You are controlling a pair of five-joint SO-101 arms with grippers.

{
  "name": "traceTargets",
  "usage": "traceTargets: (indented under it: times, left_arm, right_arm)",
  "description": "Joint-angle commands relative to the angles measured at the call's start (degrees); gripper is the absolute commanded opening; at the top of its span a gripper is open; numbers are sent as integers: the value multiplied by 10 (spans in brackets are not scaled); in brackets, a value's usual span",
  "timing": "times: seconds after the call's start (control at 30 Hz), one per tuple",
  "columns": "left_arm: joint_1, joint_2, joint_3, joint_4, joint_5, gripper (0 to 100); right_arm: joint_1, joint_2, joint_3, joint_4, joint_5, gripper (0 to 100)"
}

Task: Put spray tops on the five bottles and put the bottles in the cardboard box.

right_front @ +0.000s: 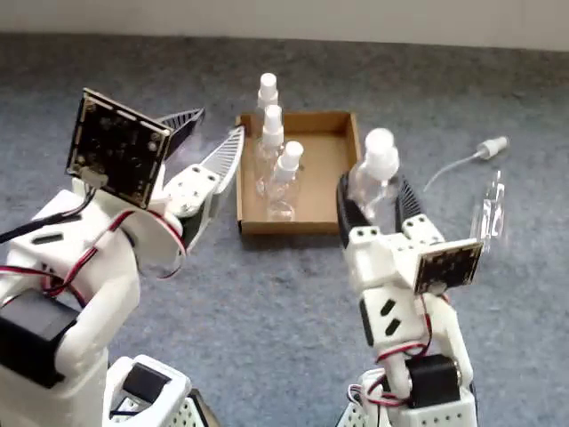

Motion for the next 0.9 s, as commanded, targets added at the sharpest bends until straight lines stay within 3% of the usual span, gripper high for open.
traceTargets:
  times: [0.0,0.13,0.23,0.43,0.5,0.67,0.87]
  left_arm:
    - [-53,-13,15,39,-3,143]
    - [-110,-13,125,36,-3,144]
    - [-149,-14,231,-25,-3,145]
    - [-221,-13,417,-186,-3,146]
    - [-227,-14,452,-218,-3,145]
    - [-227,-12,495,-249,-3,144]
    - [-227,-9,509,-251,-3,144]
  right_arm:
    - [24,129,-41,-126,4,4]
    - [25,297,-43,-291,4,4]
    - [25,428,-59,-402,9,4]
    - [22,612,-146,-422,75,5]
    - [23,658,-184,-435,66,5]
    - [22,792,-269,-515,-17,5]
    - [22,977,-348,-625,-41,5]
